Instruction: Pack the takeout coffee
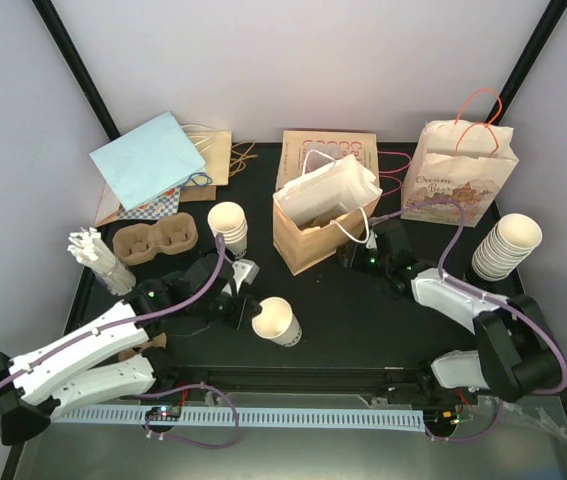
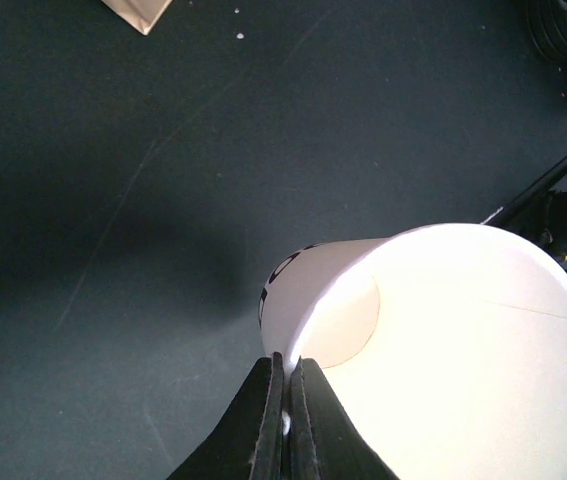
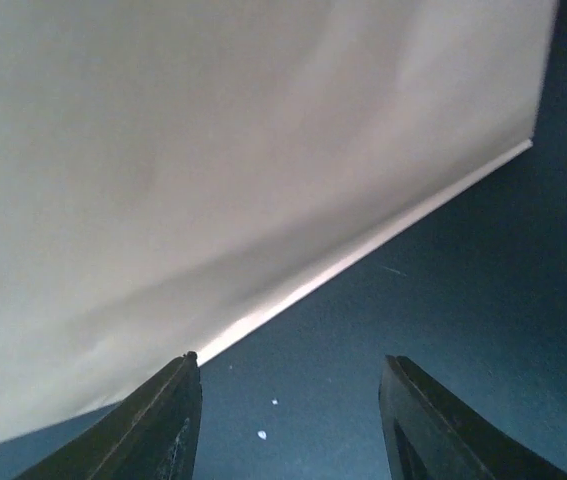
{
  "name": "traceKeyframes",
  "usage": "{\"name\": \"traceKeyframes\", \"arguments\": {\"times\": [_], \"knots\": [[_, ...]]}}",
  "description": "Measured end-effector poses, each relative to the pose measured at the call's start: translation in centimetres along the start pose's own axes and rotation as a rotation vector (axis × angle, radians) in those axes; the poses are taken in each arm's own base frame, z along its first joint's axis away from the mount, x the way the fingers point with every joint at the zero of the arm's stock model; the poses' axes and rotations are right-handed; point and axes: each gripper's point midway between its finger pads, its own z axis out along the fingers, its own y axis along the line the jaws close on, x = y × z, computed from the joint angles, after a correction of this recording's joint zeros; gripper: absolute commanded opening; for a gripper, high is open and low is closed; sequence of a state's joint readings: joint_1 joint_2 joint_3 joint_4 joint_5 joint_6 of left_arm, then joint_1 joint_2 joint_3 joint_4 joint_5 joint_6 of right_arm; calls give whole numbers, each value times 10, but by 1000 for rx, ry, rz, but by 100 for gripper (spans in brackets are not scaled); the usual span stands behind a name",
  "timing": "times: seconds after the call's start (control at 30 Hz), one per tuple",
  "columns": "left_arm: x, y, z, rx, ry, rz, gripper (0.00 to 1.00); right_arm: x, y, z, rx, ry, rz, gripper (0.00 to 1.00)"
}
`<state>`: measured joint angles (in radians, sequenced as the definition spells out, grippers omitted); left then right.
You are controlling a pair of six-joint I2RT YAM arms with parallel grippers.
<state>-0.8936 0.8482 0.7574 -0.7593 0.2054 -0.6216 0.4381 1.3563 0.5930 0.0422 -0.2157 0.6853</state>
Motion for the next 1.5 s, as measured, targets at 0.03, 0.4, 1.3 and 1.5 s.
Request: {"name": "traceKeyframes", "arguments": {"times": [0.03, 0.4, 1.3, 1.5], "knots": [[0, -1, 2, 0, 1, 5, 2, 0, -1, -3, 3, -4, -5, 51], [3, -10, 30, -32, 22, 40, 2, 8, -6, -45, 32, -50, -83, 56], [-24, -10, 65, -268, 113, 55, 2, 35, -23, -80, 91, -11, -185, 96], [-23, 2, 70, -335, 125, 51, 3, 33, -19, -87, 75, -36, -189, 96]]}}
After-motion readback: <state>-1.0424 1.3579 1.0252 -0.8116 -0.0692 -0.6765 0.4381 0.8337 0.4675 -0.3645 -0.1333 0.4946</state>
